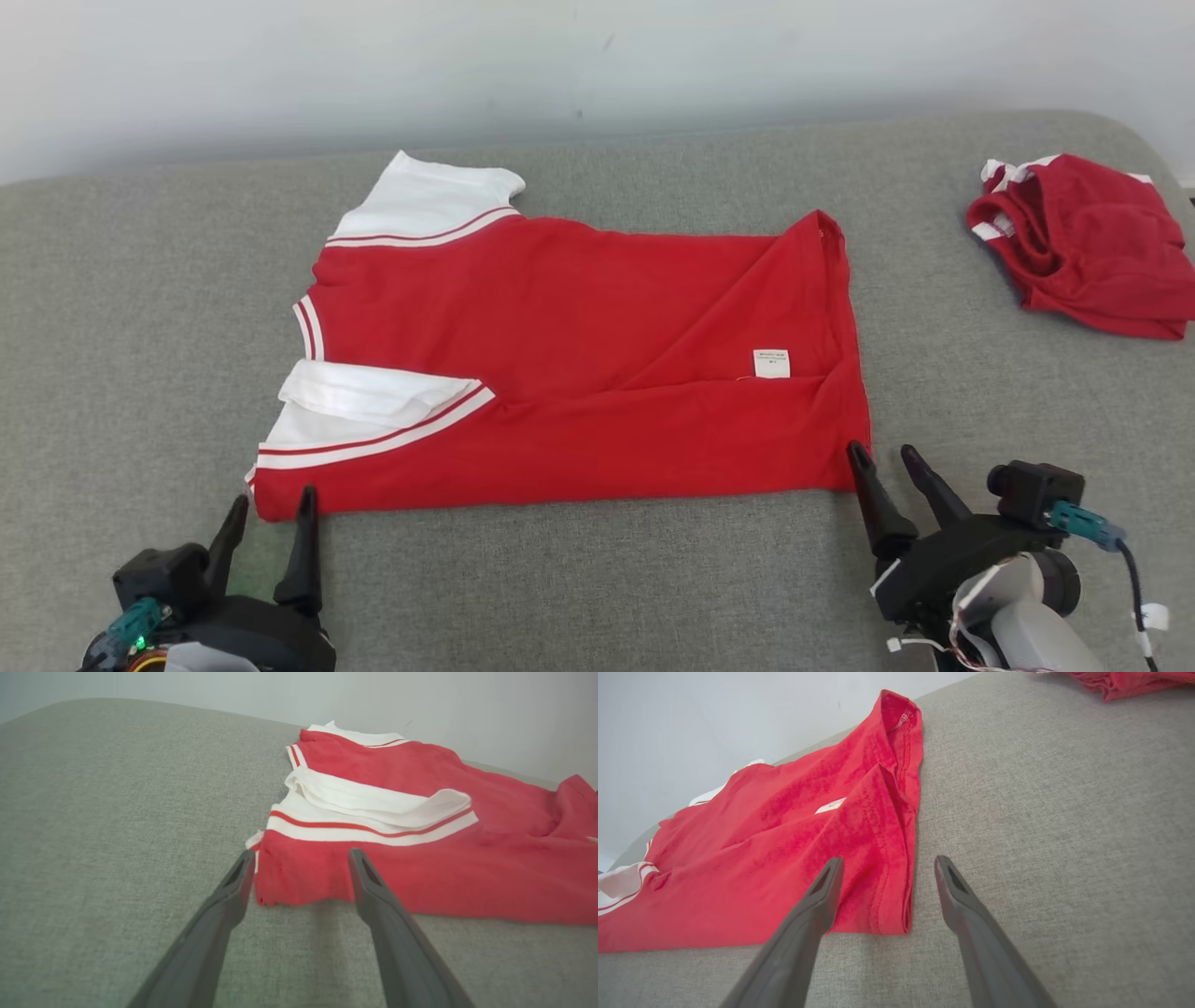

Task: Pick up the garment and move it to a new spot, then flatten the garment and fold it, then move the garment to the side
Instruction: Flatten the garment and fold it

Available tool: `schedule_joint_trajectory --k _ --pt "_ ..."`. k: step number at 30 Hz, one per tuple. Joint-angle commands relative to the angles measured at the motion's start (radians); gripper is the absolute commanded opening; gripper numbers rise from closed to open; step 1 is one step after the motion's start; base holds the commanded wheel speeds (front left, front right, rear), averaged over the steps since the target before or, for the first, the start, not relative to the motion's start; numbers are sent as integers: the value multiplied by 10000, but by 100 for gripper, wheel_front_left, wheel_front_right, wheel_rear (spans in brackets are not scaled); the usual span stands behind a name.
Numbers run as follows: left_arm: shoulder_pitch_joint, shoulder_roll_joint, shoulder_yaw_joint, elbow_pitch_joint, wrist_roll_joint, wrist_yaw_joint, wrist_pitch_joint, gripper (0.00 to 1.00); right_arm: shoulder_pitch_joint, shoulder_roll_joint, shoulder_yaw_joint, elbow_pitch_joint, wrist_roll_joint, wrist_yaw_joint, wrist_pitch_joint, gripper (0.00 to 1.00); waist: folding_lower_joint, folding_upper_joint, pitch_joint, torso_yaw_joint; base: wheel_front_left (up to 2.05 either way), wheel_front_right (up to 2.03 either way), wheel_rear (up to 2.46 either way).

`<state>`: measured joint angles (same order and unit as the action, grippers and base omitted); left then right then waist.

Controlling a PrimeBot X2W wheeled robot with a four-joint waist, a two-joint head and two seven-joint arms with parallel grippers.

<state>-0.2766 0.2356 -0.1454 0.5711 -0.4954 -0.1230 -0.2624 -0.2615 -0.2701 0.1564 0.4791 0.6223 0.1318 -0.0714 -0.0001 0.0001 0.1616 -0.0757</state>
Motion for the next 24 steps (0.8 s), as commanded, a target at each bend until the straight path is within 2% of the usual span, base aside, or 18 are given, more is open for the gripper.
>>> schedule_joint_trajectory --k 1,7,8,10,11,12,13,14,19,24 --pt "-201 5 42 198 -25 39 -29 100 -157 89 82 162 -159 -29 -112 100 1 -1 135 -32 0 0 0" --pt "-619 -43 76 981 162 52 -29 100 -551 415 336 843 -390 -29 -278 100 1 -1 386 -164 0 0 0" --pt "-663 -54 80 1112 185 45 -29 100 -610 462 375 973 -423 -29 -299 78 1 -1 405 -166 0 0 0" --pt "-793 -63 148 1404 85 22 -29 100 -720 564 438 1257 -453 -29 -367 10 1 -1 428 -164 0 0 0" --pt "-858 -80 163 1530 66 16 -28 49 -789 630 462 1376 -445 -27 -444 0 1 -1 425 -153 0 0 0" --pt "-895 -124 183 1633 41 2 -28 24 -843 681 486 1482 -452 -27 -516 0 1 -1 410 -133 0 0 0" --pt "-895 -124 183 1633 41 2 -28 24 -843 681 486 1482 -452 -27 -516 0 1 -1 410 -133 0 0 0" --pt "-925 -173 206 1820 18 -26 -28 0 -948 755 563 1630 -456 -27 -663 0 1 -1 359 -95 0 0 0" --pt "-821 -220 365 1823 -55 -70 -28 0 -927 633 597 1806 -295 -29 -981 0 1 -1 90 -15 0 0 0" --pt "-136 -368 630 1210 -115 -55 -30 0 -459 289 779 1579 -172 -29 -1158 0 1 -1 -361 27 0 0 0"
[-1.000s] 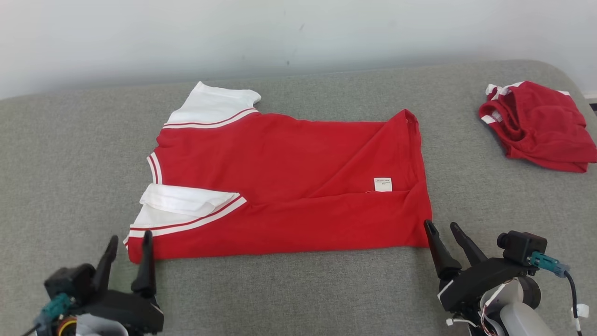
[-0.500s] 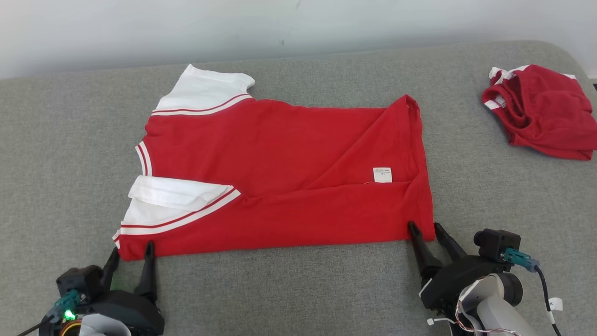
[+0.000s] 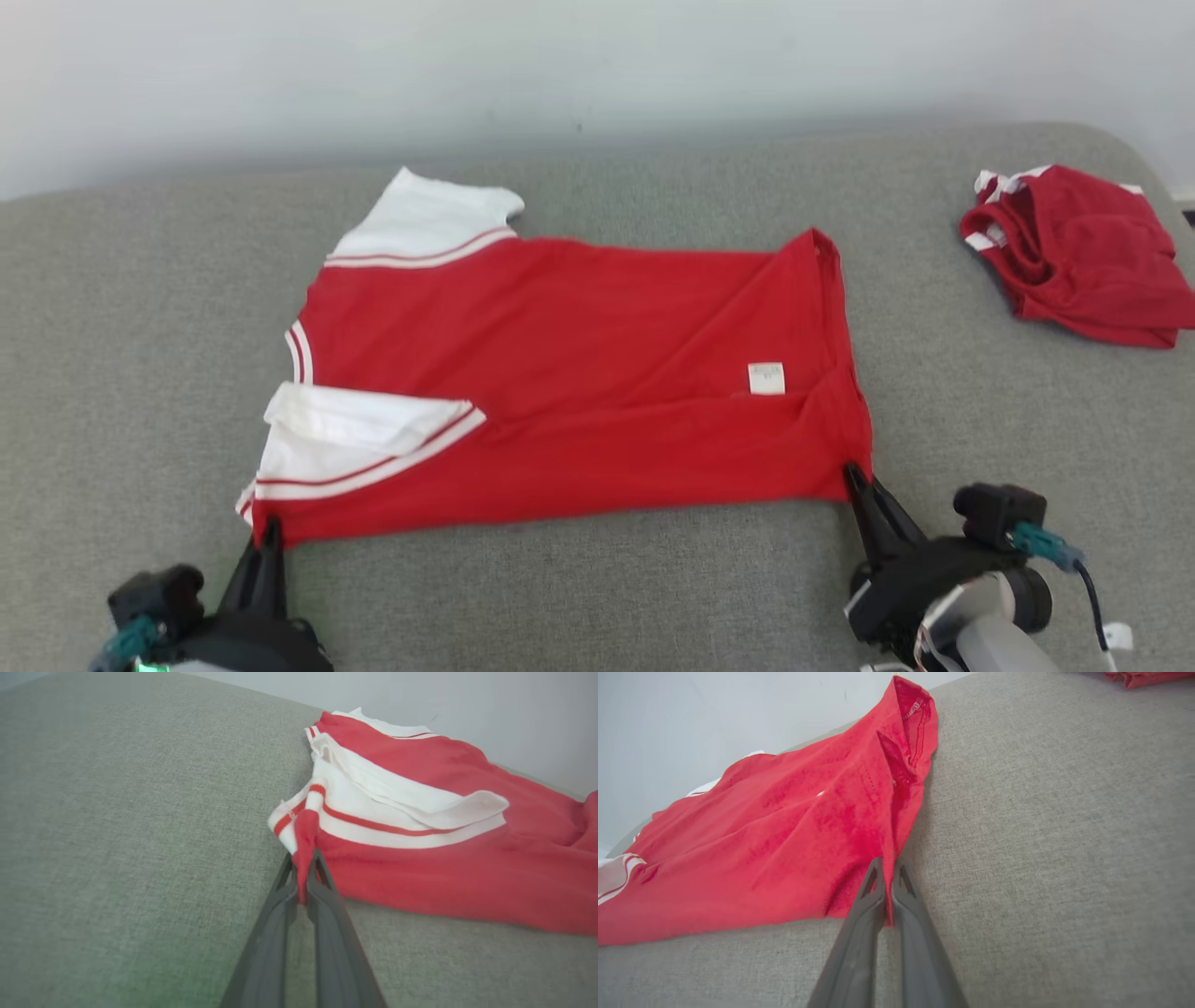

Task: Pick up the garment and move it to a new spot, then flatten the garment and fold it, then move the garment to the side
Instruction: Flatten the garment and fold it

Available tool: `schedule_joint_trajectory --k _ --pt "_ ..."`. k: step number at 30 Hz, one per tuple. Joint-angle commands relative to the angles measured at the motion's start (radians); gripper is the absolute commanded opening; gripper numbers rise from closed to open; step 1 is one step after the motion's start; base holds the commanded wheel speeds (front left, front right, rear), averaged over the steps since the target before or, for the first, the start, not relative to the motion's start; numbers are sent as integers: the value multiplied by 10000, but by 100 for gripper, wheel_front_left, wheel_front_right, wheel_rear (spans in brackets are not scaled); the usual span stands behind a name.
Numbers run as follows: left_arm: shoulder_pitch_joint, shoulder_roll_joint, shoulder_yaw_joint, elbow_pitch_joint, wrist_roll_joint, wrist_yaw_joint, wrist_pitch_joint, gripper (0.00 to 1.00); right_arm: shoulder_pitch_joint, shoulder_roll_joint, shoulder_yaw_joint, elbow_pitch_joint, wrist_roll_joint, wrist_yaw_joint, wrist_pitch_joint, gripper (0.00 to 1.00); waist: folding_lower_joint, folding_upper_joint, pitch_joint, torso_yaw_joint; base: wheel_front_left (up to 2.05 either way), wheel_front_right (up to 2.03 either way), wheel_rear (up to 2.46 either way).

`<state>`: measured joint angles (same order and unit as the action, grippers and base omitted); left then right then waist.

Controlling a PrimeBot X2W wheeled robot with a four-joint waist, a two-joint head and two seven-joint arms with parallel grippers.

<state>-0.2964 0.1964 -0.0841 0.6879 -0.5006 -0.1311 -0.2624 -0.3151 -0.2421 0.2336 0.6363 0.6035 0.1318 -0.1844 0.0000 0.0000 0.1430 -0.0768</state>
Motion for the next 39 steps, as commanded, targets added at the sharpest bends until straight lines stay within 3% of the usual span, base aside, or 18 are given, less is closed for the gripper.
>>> schedule_joint_trajectory --k 1,13,22,23,24,25,35,39 --pt "251 -20 76 -118 -73 23 -30 0 199 -88 36 -87 53 -29 -15 0 0 0 -250 47 0 0 0" --pt "2493 -724 213 -1848 49 16 -30 0 2158 -1003 -390 -1548 178 -29 698 0 0 0 -928 286 0 0 0" --pt "3434 -1100 394 -2177 88 18 -30 0 3190 -805 -1231 -2361 -194 -29 1438 0 0 0 -1105 344 0 0 0" --pt "3434 -1111 398 -2176 167 18 -30 41 3224 -767 -1265 -2428 -301 -29 1456 22 0 0 -1121 351 0 0 0" --pt "3431 -1120 444 -2225 254 18 -30 95 3251 -718 -1297 -2515 -405 -29 1418 87 0 0 -1143 353 0 0 0" --pt "3441 -1145 486 -2243 319 19 -30 100 3286 -652 -1337 -2573 -489 -29 1400 100 0 0 -1170 355 0 0 0" --pt "3318 -1246 1451 -3453 1414 54 -29 100 3001 -248 -1621 -3433 -1163 -29 615 100 0 0 -1370 216 0 0 0" --pt "3312 -1065 1606 -4406 2681 171 -30 100 2887 11 -1761 -3729 -1468 -29 -46 100 0 0 -1418 186 0 0 0"
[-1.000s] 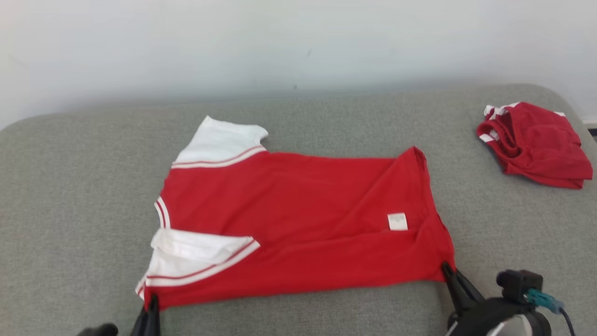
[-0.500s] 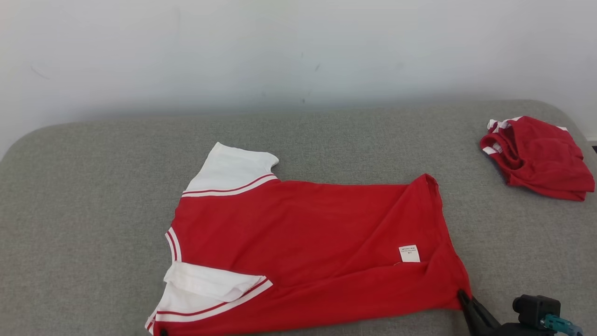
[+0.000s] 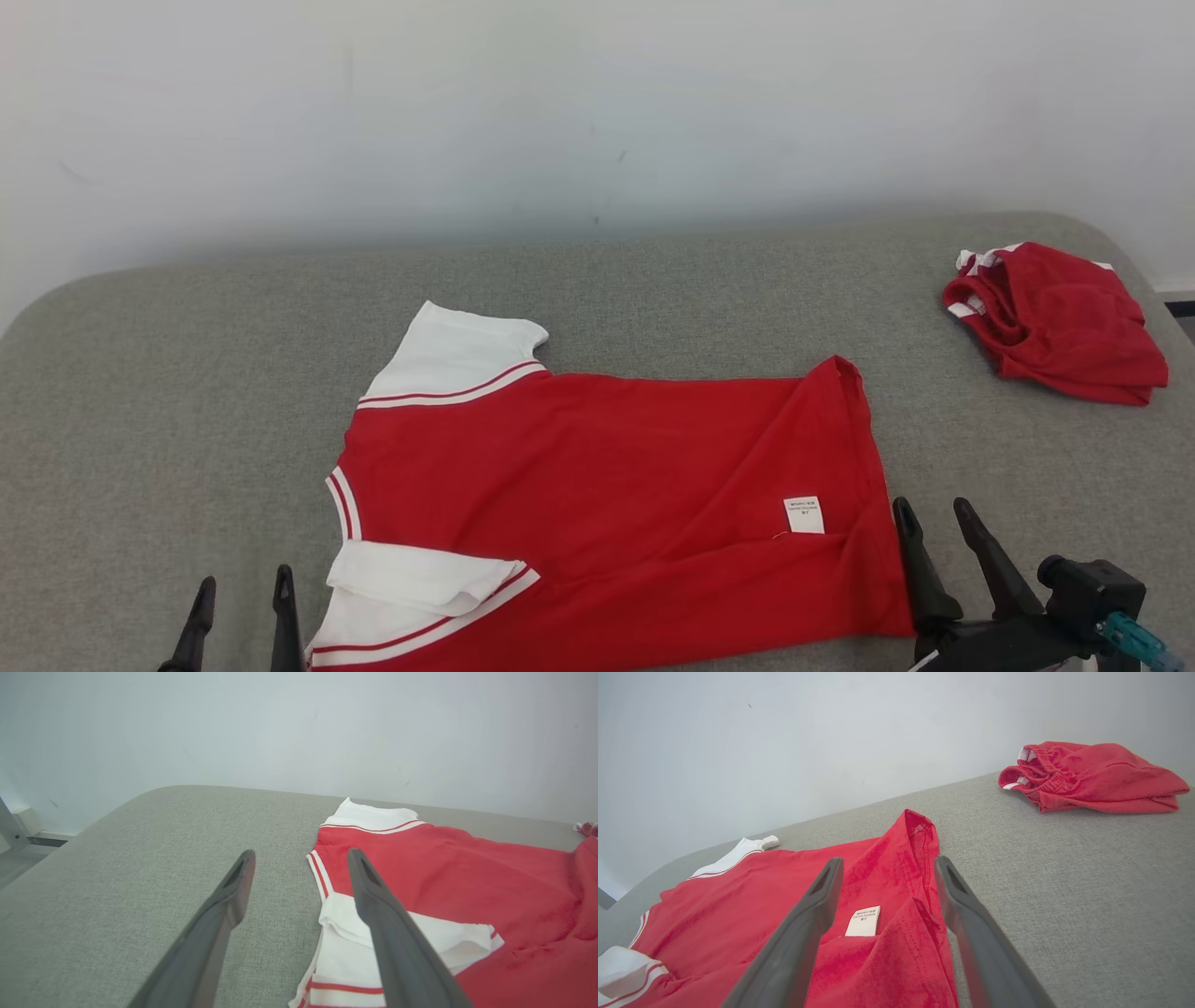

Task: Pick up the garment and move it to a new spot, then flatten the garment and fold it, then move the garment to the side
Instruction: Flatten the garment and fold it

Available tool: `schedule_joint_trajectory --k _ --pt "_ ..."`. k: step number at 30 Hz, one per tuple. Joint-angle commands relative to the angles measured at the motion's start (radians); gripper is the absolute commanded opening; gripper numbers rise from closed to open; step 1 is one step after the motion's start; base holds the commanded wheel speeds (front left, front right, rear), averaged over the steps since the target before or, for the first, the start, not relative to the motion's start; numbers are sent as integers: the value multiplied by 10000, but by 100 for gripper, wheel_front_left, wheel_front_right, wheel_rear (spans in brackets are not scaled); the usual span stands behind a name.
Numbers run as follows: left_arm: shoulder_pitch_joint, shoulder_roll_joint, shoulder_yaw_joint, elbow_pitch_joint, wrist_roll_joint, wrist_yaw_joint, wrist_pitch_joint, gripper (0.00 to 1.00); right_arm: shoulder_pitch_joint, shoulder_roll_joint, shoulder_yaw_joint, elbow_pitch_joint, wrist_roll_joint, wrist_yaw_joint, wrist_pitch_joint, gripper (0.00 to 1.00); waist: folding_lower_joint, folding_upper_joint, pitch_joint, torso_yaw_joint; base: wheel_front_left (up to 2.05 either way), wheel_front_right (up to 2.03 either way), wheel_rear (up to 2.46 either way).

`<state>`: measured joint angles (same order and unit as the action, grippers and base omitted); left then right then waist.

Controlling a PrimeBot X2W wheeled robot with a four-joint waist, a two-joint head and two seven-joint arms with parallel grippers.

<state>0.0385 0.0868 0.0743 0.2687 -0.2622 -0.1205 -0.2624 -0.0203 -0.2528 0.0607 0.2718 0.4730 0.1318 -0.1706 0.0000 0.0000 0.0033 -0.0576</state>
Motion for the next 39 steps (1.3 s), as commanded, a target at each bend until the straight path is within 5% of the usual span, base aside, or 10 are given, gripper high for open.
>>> schedule_joint_trajectory --k 1,13,23,39 --pt "-37 31 22 -214 298 66 -30 100 -61 118 -32 -84 -162 -29 -184 100 0 0 -21 -5 0 0 0" --pt "235 -171 857 -1684 1252 0 -30 100 22 829 -799 -736 -1255 -29 -946 100 0 0 -192 -88 0 0 0" --pt "477 108 609 -1930 1485 -104 -30 100 425 1435 -1152 -1229 -2351 -29 -950 100 0 0 -180 -168 0 0 0" --pt "863 75 708 -2028 1527 -99 -31 100 343 1541 -1128 -752 -2718 -29 -953 100 0 0 -84 -136 0 0 0"
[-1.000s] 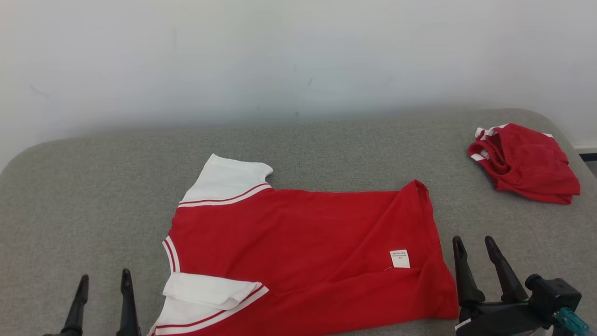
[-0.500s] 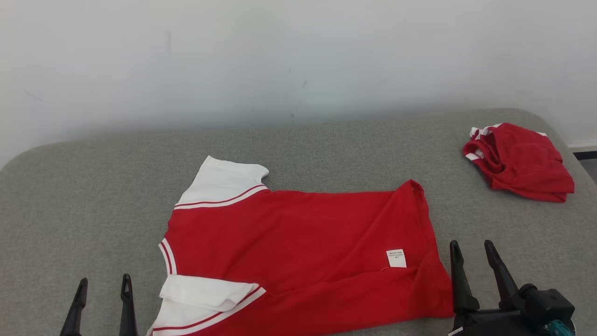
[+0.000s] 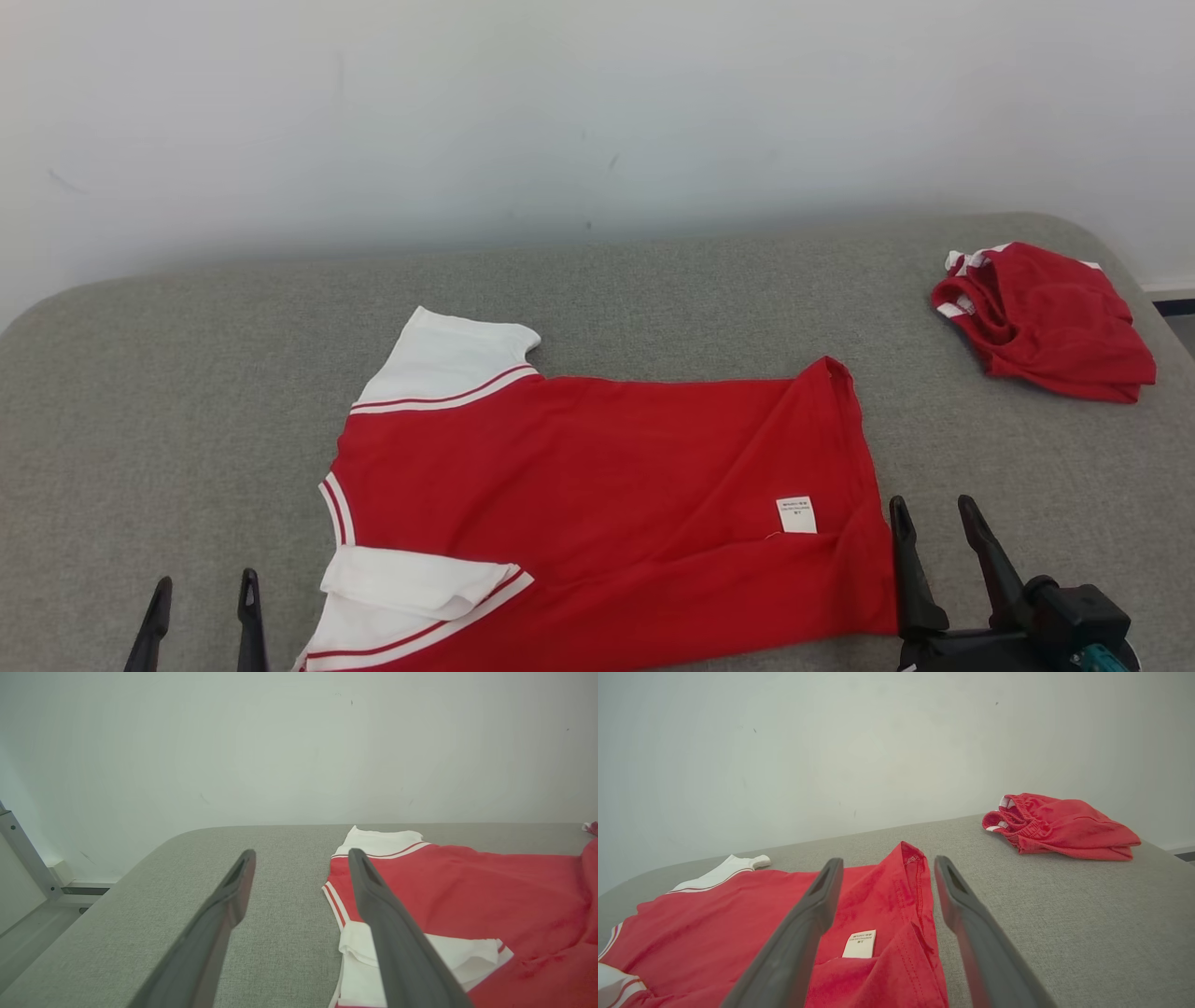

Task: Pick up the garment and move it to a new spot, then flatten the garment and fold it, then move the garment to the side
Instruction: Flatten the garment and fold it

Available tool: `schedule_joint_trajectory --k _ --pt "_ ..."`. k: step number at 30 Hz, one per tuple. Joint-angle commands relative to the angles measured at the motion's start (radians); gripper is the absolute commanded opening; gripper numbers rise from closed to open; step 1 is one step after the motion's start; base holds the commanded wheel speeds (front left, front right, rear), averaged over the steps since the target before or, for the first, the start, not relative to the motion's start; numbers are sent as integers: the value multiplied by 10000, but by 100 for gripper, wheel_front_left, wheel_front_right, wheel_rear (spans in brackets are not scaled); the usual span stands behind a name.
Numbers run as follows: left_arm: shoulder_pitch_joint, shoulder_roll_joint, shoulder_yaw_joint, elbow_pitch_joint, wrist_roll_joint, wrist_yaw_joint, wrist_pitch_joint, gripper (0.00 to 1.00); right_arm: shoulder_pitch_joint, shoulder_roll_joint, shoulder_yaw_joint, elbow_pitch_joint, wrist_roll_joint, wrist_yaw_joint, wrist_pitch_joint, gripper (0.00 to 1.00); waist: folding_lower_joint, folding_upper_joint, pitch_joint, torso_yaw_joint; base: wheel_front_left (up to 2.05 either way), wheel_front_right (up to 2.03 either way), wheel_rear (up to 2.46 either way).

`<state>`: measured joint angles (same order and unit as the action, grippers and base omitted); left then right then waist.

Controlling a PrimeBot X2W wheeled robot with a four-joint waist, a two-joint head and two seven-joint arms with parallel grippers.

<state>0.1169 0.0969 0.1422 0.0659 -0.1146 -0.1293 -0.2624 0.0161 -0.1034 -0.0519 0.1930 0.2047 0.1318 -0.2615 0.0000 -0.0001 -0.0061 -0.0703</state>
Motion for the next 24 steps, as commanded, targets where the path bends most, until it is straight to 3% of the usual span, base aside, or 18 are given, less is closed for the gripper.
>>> schedule_joint_trajectory --k 1,6,10,15,24 --pt "93 -37 33 23 51 -12 -31 100 -44 44 12 87 -34 -29 -44 100 0 1 20 -21 0 0 0" --pt "-204 25 85 147 -42 -12 -31 100 -389 -69 99 381 100 -29 -43 100 0 1 115 -114 0 0 0" --pt "-827 406 -105 439 -186 -2 -29 100 -1066 -220 222 976 170 -29 -38 100 0 1 291 -264 0 0 0" --pt "-2245 1309 -646 1099 -574 -3 13 100 -2464 -332 406 1851 263 -29 182 100 0 1 887 -489 0 0 0" --pt "-5818 3189 -2174 2373 -2064 -3 996 100 -4929 -392 699 3477 415 -29 402 100 0 1 2472 -1003 0 0 0"
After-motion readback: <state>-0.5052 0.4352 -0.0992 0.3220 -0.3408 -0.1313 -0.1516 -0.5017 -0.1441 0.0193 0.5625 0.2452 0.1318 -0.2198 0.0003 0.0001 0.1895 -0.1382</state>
